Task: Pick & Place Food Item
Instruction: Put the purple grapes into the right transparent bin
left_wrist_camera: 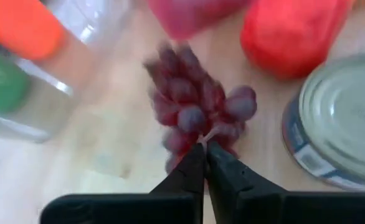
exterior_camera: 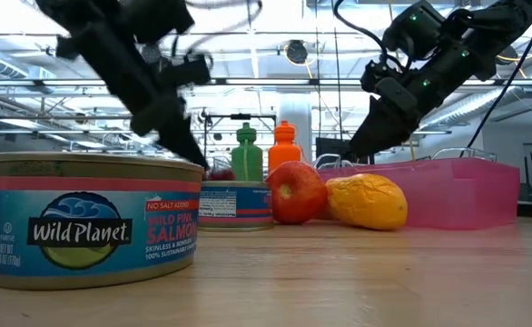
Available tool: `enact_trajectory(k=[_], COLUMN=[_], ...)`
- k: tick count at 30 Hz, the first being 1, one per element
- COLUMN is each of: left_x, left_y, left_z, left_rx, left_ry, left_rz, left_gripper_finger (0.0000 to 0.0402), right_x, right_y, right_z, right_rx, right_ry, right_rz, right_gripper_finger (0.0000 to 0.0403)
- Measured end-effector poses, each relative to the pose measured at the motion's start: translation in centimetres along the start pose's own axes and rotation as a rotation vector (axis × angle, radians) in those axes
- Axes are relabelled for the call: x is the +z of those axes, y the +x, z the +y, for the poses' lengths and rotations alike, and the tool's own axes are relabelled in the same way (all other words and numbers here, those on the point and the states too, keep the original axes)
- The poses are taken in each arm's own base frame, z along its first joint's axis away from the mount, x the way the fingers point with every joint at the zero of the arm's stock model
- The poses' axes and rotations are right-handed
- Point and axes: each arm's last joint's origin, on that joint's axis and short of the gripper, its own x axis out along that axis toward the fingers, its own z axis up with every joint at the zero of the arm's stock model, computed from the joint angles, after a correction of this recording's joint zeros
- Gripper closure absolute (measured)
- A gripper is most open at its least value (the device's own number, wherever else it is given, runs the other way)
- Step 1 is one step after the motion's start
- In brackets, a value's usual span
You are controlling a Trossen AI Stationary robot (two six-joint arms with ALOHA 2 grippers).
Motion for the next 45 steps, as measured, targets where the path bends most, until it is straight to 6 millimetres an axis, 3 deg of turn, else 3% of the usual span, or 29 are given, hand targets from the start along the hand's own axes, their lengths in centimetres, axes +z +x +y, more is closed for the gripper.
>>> enact_trajectory(k=[5,10,16,24,35,45], left_x=[2.3,3.7,5.2,6.9,7.3,7.3], left_y=[-3.6,-5.0,-5.5,-6.4,-6.6,-6.6], left_z=[0.3,0.3,0.2,0.3,0.1,0.0], left_rx=[0.040,0.044,0.023,0.027,0.030,0.029], left_ry=[-0.006,0.036,0.073,0.107,0.133,0.148], left_rz=[-0.147,-0.238,-0.300,-0.365,-0.400,-0.405], left_gripper_finger=[0.0394,0.0391,0.0395,0.0395,0.0391,0.0388], right_x=[0.5,1.5,2.5,2.8,6.7,7.4], right_y=[0.0,-0.4,-0.6,0.9,3.6,6.0], right_z=[0.4,2.1,4.8,7.1,9.3,10.3], right_rx=[0.019,0.092,0.204,0.271,0.294,0.313], right_ry=[-0.004,-0.070,-0.111,-0.169,-0.196,-0.187], right_rz=[-0.051,-0.183,-0.355,-0.491,-0.490,-0.455], right_gripper_finger=[0.0067,0.0067,0.0067,0.0067,0.0067,0.0088])
